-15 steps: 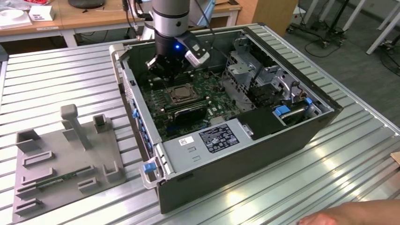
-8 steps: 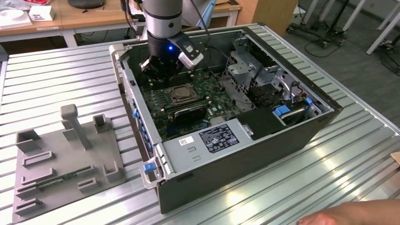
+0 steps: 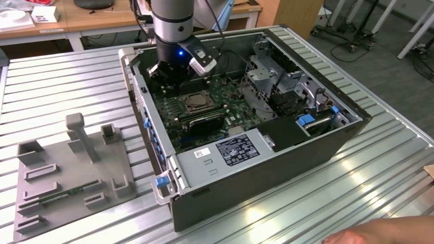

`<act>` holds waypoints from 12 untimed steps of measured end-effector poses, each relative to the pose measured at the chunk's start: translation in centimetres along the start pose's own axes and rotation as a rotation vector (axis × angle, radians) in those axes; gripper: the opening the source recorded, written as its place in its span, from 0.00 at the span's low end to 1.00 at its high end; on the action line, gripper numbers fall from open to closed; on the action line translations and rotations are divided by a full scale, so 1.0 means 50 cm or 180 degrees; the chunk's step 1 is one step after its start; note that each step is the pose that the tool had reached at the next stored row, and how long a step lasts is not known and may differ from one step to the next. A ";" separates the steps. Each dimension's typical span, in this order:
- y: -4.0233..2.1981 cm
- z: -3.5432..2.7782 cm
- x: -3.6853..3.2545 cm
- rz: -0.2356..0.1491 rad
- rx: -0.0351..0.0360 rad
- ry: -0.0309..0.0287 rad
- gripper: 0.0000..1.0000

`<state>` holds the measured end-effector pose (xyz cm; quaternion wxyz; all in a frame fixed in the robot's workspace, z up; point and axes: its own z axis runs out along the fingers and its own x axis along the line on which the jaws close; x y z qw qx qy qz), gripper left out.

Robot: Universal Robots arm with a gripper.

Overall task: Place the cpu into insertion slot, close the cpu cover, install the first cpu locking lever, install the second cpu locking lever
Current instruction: 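Install the first cpu locking lever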

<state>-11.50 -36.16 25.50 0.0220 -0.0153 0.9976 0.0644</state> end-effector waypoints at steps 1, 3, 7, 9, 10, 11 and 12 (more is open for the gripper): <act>0.000 0.000 0.000 0.0001 -0.0019 0.0000 0.10; 0.000 0.000 0.001 0.0003 -0.0048 0.0000 0.10; 0.001 0.000 0.004 0.0004 -0.0081 0.0000 0.10; 0.002 0.000 0.005 0.0005 -0.0095 -0.0001 0.10; 0.003 0.001 0.006 0.0005 -0.0100 -0.0001 0.10; 0.004 0.001 0.007 0.0005 -0.0103 -0.0001 0.10; 0.005 0.001 0.008 0.0005 -0.0105 -0.0001 0.10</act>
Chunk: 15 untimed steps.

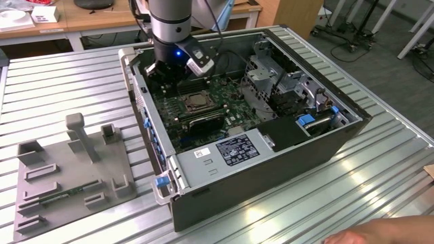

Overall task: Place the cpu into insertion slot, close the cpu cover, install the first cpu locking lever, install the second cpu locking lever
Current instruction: 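Install the first cpu locking lever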

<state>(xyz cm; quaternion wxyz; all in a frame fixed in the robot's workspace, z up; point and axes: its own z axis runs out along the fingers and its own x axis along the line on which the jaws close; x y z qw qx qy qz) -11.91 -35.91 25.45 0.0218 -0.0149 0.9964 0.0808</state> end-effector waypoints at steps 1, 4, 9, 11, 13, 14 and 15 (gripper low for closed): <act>0.001 0.000 0.001 0.0000 -0.0002 0.0000 0.10; 0.007 0.002 0.003 0.0000 -0.0006 0.0000 0.10; 0.020 0.006 0.004 0.0001 -0.0009 0.0000 0.10; 0.025 0.008 0.004 0.0000 -0.0011 -0.0001 0.10; 0.029 0.009 0.003 0.0000 -0.0011 0.0000 0.10; 0.031 0.009 0.003 0.0000 -0.0012 -0.0001 0.10; 0.033 0.010 0.003 0.0000 -0.0013 -0.0001 0.10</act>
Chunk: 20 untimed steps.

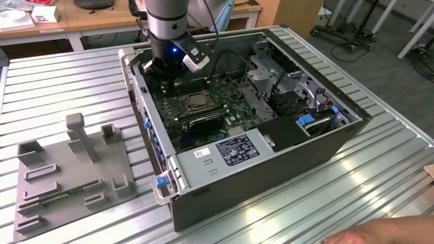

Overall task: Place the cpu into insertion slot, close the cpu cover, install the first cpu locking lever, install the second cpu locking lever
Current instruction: 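Install the first cpu locking lever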

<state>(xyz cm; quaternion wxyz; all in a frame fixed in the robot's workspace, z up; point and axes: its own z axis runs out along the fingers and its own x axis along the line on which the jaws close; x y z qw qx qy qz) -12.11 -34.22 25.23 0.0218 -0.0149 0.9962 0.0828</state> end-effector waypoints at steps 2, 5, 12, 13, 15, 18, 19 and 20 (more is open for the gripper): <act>0.003 0.001 0.000 0.0000 -0.0003 0.0000 0.10; 0.009 0.003 0.000 0.0000 -0.0007 0.0000 0.10; 0.023 0.007 0.000 0.0001 -0.0014 -0.0001 0.10; 0.025 0.008 0.000 0.0001 -0.0015 0.0000 0.10; 0.030 0.009 0.000 0.0001 -0.0016 -0.0001 0.10; 0.031 0.010 0.000 0.0000 -0.0017 0.0000 0.10; 0.031 0.010 0.000 0.0000 -0.0017 0.0000 0.10; 0.031 0.010 0.000 0.0001 -0.0017 0.0000 0.10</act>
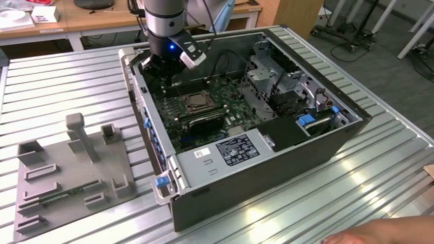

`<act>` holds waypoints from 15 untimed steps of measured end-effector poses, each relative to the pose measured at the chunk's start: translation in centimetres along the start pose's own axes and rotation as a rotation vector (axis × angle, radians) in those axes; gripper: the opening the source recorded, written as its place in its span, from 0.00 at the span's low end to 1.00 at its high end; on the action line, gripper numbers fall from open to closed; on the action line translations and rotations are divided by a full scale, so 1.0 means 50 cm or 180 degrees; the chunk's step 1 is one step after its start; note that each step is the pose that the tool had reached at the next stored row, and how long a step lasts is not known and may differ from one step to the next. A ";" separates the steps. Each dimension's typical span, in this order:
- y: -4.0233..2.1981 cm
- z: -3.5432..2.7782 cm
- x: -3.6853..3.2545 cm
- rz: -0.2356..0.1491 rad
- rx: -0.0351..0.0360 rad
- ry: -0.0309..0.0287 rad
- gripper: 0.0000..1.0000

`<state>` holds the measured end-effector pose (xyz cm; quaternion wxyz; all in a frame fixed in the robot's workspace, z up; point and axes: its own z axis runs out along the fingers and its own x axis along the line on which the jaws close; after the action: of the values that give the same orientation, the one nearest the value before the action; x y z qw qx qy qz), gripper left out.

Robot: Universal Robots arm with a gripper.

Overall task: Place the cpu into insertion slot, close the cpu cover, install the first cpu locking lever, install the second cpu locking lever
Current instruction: 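Install the first cpu locking lever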

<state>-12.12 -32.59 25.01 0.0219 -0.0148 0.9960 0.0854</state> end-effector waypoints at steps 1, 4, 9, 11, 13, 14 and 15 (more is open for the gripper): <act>0.000 0.000 0.000 0.0000 0.0000 0.0000 0.10; 0.001 0.000 -0.001 0.0001 0.0000 0.0000 0.10; 0.005 0.001 -0.009 0.0000 0.0000 0.0000 0.10; 0.006 0.002 -0.013 0.0000 0.0000 0.0000 0.10; 0.008 0.002 -0.019 0.0000 0.0000 0.0000 0.10; 0.009 0.003 -0.022 0.0001 0.0000 0.0000 0.10; 0.010 0.003 -0.025 0.0001 0.0000 0.0000 0.10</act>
<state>-10.88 -32.02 25.00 0.0219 -0.0147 0.9960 0.0854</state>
